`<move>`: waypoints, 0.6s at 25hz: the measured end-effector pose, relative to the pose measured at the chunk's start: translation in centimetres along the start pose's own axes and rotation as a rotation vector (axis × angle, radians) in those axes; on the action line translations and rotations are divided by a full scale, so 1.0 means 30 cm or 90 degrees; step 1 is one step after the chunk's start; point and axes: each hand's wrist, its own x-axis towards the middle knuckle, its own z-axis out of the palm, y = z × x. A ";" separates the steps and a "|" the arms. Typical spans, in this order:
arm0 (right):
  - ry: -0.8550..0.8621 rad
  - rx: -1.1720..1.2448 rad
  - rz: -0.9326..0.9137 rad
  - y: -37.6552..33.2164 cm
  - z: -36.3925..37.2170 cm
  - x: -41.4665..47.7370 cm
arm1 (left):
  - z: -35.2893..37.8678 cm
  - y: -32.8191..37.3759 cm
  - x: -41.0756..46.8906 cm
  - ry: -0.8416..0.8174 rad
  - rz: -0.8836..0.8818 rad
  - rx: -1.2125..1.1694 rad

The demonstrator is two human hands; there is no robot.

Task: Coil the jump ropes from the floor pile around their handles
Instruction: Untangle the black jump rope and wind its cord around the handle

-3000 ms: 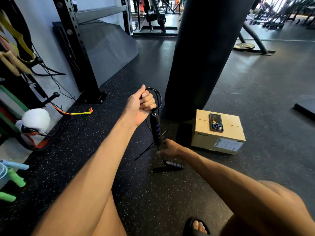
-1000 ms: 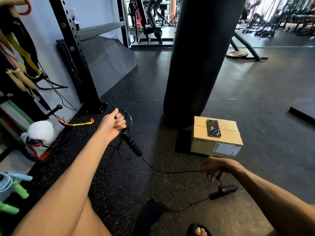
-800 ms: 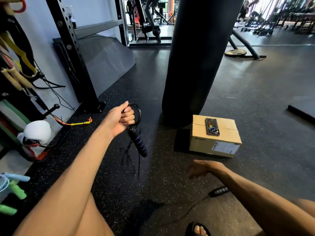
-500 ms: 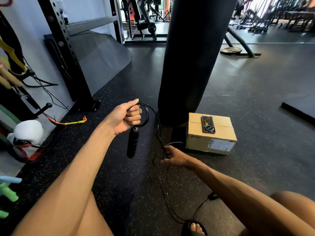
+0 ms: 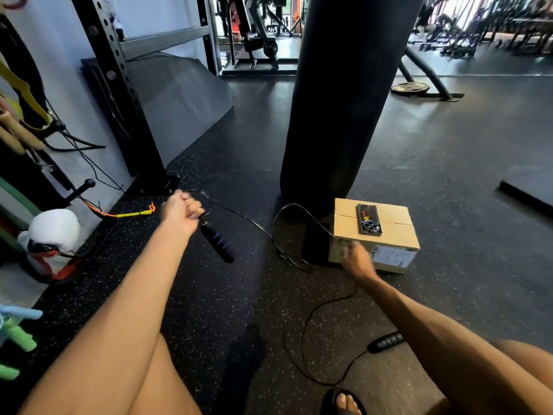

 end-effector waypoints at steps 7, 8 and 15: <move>0.261 -0.033 0.422 0.336 -0.199 0.031 | -0.284 0.141 0.073 0.265 0.098 0.017; 0.226 -0.063 0.401 0.330 -0.189 0.012 | -0.293 0.142 0.075 0.250 0.093 0.038; -0.042 -0.267 0.118 0.177 -0.084 -0.003 | -0.170 0.080 0.034 0.037 -0.006 0.173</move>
